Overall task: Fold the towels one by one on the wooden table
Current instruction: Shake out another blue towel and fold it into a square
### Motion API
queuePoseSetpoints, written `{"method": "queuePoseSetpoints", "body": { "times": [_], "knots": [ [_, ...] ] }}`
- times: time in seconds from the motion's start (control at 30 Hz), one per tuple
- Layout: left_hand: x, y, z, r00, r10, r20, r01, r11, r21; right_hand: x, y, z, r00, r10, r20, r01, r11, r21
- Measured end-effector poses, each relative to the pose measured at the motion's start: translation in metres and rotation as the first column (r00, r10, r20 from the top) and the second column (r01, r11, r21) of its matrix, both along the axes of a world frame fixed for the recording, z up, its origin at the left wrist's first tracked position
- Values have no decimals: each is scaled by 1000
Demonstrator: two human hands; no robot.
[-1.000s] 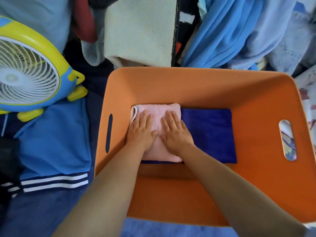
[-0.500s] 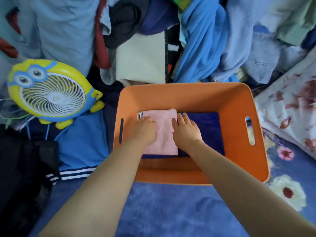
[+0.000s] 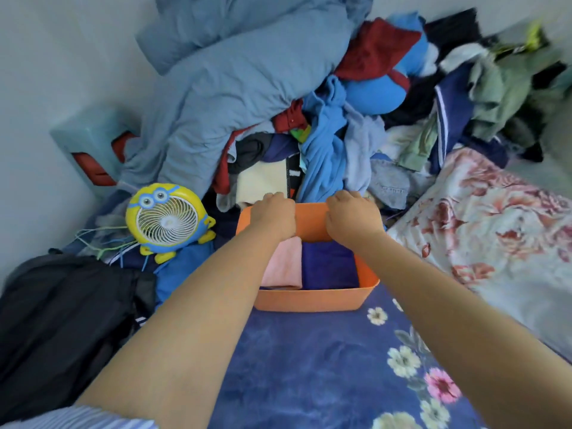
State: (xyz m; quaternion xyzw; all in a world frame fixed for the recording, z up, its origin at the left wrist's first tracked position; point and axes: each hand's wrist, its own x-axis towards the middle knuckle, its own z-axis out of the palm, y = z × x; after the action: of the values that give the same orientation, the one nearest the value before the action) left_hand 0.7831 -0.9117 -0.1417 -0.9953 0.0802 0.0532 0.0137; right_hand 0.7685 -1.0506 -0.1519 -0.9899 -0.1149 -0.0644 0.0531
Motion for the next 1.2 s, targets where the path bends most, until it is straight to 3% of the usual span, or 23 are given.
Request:
{"method": "queuePoseSetpoints", "body": {
  "times": [0.27,0.43,0.57,0.73,0.9,1.03,1.2],
  "knots": [
    [-105,-23,79,986,-105,131,109,994,-29,-120,-25,85,984,-126,128,119,991,54],
    [-163,-35,108,946,-279,167,281,960,12,-208,-42,116,931,-315,184,305,949,78],
    [-219,-58,118,868,-470,161,471,881,32,-292,-47,132,848,-481,223,469,876,110],
    [-312,-114,120,711,-691,133,695,718,15,-416,-65,136,698,-679,229,673,731,117],
    [-445,-188,125,416,-895,163,907,421,0,-579,-95,145,456,-862,222,871,484,87],
    [-565,-238,134,188,-959,212,982,188,-19,-706,-105,150,255,-943,215,957,278,86],
    [-719,-279,143,-31,-969,246,998,-43,-42,-861,-109,150,31,-978,208,986,63,152]
  ]
}}
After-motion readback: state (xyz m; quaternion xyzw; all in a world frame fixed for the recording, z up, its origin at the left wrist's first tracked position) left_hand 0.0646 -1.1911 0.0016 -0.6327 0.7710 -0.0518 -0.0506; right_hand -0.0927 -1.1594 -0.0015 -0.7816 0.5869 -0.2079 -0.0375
